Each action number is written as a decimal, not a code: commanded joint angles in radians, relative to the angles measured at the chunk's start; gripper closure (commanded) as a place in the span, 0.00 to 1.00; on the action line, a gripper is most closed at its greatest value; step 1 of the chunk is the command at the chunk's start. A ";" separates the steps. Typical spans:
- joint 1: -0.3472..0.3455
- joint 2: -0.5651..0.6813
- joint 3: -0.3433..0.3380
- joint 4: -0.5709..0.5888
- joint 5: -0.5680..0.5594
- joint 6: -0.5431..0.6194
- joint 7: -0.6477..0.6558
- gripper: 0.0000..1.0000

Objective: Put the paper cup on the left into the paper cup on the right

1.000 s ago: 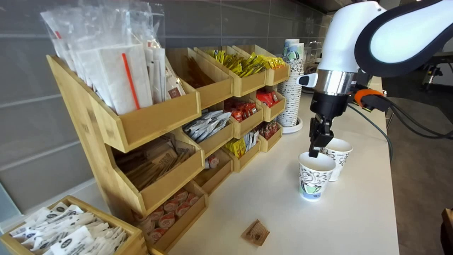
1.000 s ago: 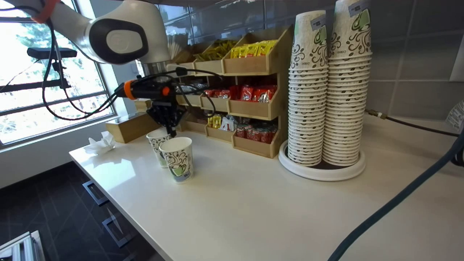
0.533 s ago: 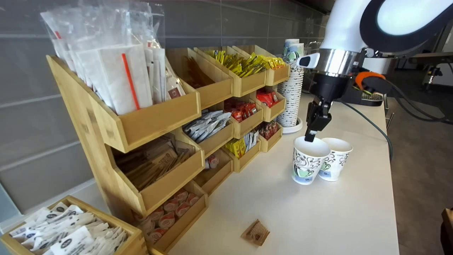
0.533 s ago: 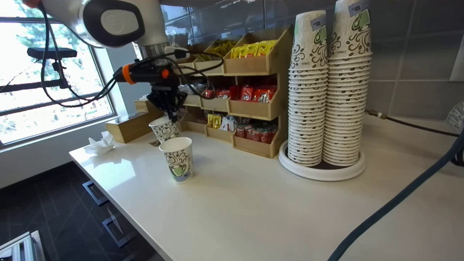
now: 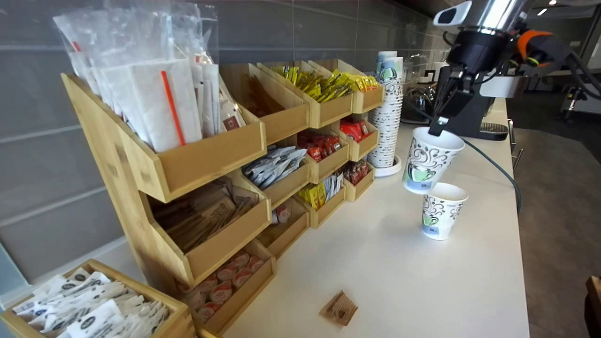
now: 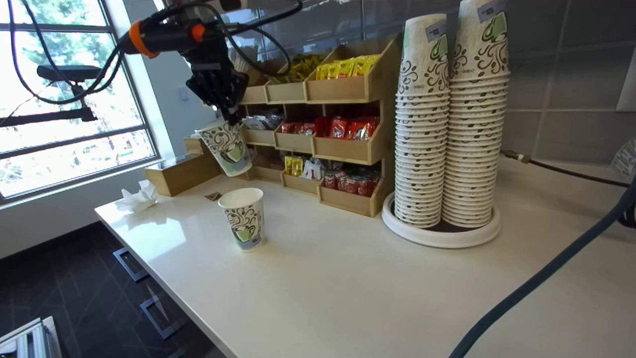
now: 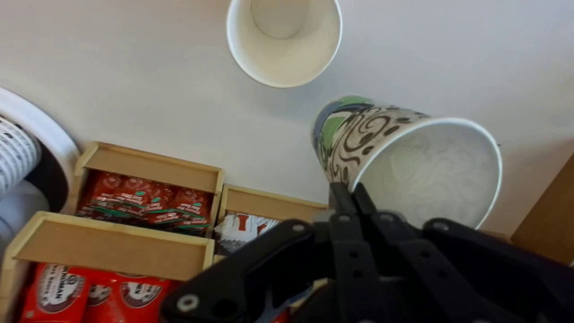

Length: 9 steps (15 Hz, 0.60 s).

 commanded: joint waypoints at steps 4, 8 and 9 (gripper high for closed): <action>-0.028 -0.105 -0.083 -0.008 0.020 -0.083 0.005 0.99; -0.040 -0.091 -0.113 -0.008 0.021 -0.134 0.009 0.99; -0.044 -0.087 -0.119 -0.009 0.021 -0.143 0.010 0.99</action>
